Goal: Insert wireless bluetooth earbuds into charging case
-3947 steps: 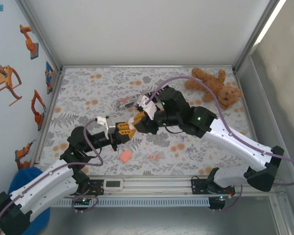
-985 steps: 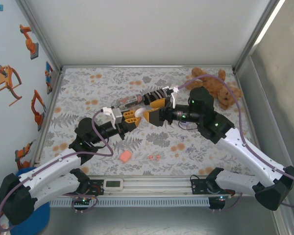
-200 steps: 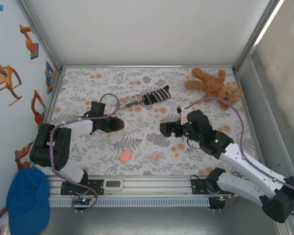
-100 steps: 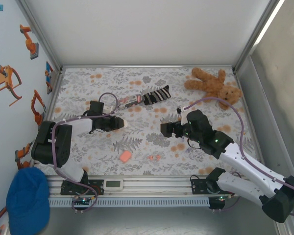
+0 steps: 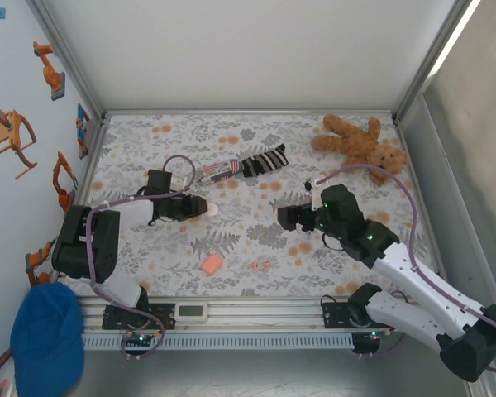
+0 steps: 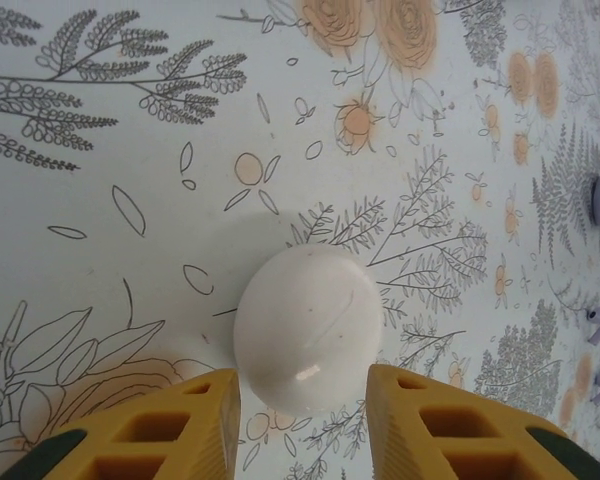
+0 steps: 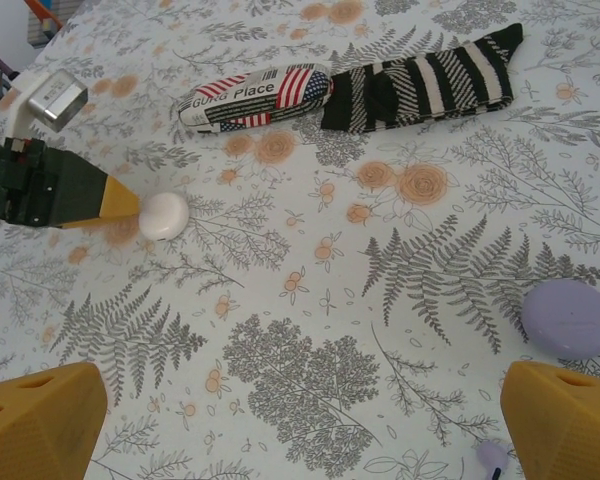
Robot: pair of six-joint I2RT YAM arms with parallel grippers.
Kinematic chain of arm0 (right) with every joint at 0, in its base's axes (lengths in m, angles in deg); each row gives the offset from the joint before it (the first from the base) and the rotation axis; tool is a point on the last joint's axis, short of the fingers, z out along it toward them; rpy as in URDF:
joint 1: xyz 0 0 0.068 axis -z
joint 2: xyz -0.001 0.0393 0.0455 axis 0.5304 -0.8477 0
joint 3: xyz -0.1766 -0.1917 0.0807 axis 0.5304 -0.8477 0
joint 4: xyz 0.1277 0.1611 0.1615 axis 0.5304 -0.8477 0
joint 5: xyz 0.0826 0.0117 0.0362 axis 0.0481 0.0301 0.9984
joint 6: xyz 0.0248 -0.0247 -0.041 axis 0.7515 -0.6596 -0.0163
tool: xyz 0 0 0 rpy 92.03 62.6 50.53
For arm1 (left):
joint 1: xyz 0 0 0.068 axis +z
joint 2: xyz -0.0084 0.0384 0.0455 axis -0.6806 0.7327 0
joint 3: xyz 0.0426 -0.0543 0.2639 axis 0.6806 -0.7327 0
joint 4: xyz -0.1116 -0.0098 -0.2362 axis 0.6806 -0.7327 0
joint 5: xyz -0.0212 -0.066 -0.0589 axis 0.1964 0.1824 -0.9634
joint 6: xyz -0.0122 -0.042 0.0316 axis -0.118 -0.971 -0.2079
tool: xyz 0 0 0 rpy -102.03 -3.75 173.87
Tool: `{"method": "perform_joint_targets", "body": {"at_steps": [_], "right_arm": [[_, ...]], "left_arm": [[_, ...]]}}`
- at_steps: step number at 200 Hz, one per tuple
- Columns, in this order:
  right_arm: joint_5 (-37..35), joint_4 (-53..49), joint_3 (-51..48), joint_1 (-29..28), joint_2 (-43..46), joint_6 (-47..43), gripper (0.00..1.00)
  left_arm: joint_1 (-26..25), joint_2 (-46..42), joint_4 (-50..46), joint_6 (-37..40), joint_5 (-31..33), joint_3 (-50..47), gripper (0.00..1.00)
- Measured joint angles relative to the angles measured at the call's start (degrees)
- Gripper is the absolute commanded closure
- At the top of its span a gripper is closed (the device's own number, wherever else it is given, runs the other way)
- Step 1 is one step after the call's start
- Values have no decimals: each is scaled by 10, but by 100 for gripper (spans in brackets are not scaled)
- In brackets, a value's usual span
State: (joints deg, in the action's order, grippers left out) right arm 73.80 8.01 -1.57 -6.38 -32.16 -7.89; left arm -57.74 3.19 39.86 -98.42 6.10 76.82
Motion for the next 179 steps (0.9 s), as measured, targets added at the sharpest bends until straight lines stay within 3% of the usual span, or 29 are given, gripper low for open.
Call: {"method": "perform_joint_targets", "body": {"at_steps": [77,132,179], "right_arm": [[-7,-55,77,23,-58,-68,0],[-43,-116,169,24,-148,-215,1],[-96,-204,245,31,-261,-305,0]], "left_arm": [[0,-227,2,15,25,-44,50],[0,-429,-19,25,96,-106,39],[0,-525,-49,16,142,-138,34]]}}
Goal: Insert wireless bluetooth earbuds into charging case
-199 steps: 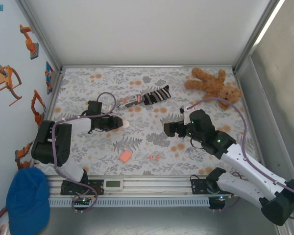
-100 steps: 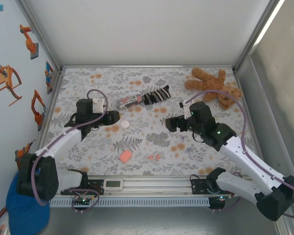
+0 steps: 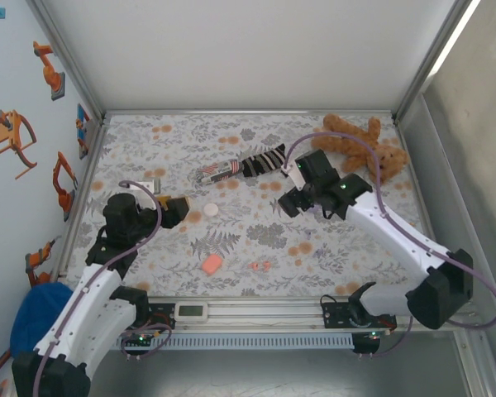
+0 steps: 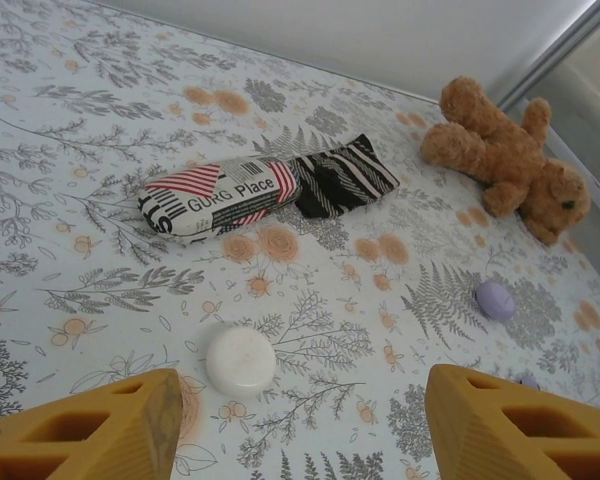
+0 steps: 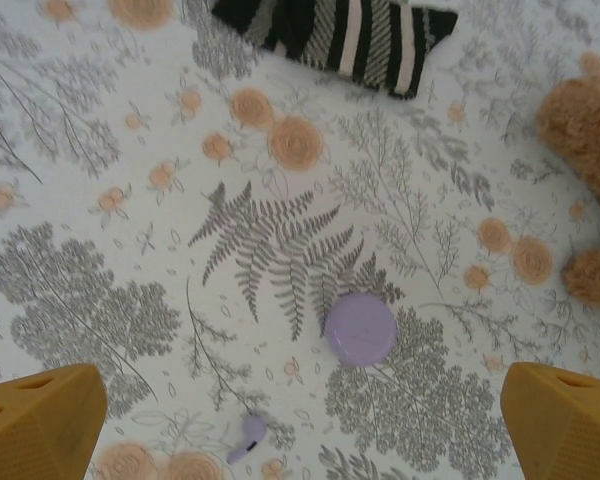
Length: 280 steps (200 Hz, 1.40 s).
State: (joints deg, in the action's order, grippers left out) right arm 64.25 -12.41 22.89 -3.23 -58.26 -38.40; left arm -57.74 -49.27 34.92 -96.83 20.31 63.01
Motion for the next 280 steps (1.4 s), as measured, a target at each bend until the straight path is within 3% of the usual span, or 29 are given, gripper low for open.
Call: {"method": "perform_joint_targets", "body": {"at_steps": [70,130,211,280], "right_arm": [[43,-59,46,90,-148,-5,5],[45,-39,71,153,-269,67,9],[15,25,123,160,-372,126,9],[-5,40,117,167,-380,151,11]], "left_arm": [[0,-16,-10,-4,15,-3,33],[0,-5,-10,-4,17,-3,33],[0,19,-10,-3,30,-5,33],[0,31,-8,-3,30,-5,33]]}}
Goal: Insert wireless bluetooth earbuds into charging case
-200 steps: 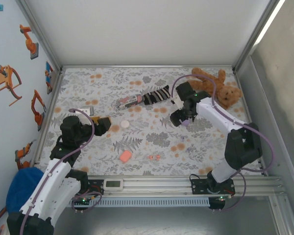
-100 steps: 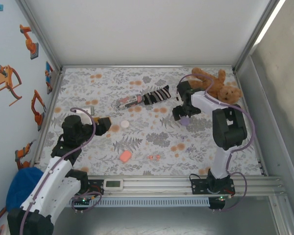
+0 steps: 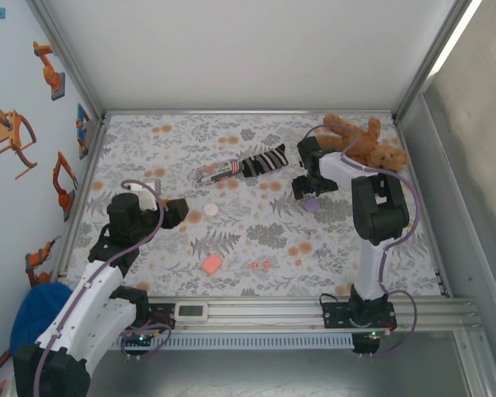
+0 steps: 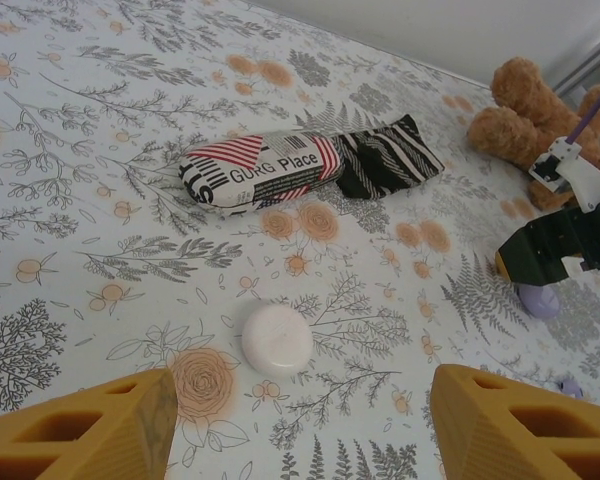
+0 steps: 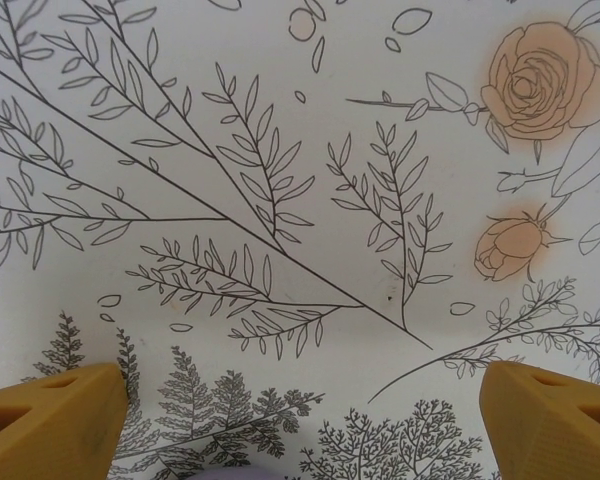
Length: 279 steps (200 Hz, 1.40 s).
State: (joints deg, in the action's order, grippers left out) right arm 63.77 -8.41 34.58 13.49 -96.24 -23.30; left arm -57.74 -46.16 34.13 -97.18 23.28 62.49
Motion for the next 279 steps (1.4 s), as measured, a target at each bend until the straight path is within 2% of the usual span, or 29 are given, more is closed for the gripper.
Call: {"method": "perform_joint_targets", "body": {"at_steps": [183,279], "right_arm": [[1,12,-129,1,103,9,12],[53,11,-145,14,111,18,16]], "left_arm": [[0,8,0,0,0,0,32],[0,10,-3,0,0,0,32]]}}
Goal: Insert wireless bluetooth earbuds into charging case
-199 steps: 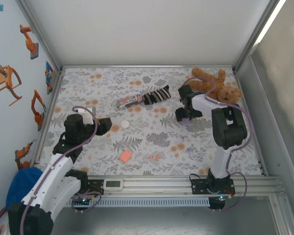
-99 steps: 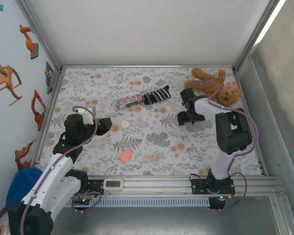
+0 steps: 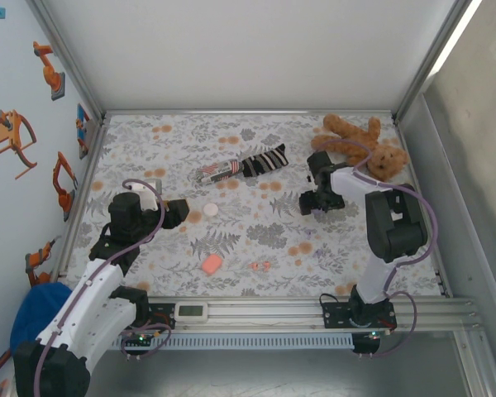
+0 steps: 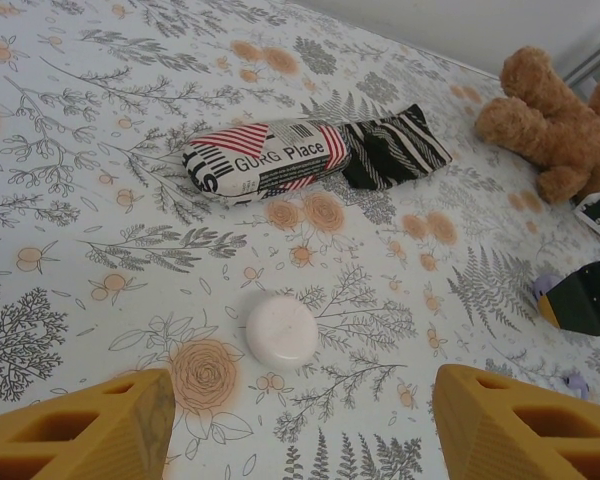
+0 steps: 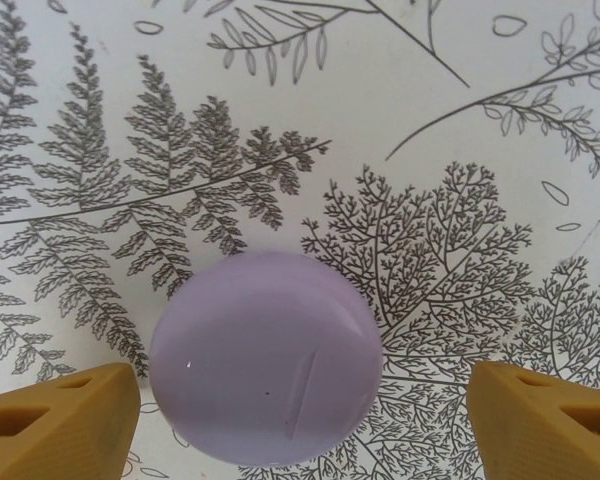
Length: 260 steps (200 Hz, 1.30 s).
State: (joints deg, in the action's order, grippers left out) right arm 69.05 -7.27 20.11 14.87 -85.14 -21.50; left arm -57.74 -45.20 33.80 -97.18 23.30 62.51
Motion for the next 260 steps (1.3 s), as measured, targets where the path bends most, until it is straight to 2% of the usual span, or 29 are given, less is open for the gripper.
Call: {"method": "perform_joint_targets", "body": {"at_steps": [114,260], "right_arm": [[18,15,22,18,-18,21,23],[18,12,-9,33,3,28,24]], "left_arm": [[0,-4,-11,0,9,0,31],[0,-6,-14,0,9,0,31]]}}
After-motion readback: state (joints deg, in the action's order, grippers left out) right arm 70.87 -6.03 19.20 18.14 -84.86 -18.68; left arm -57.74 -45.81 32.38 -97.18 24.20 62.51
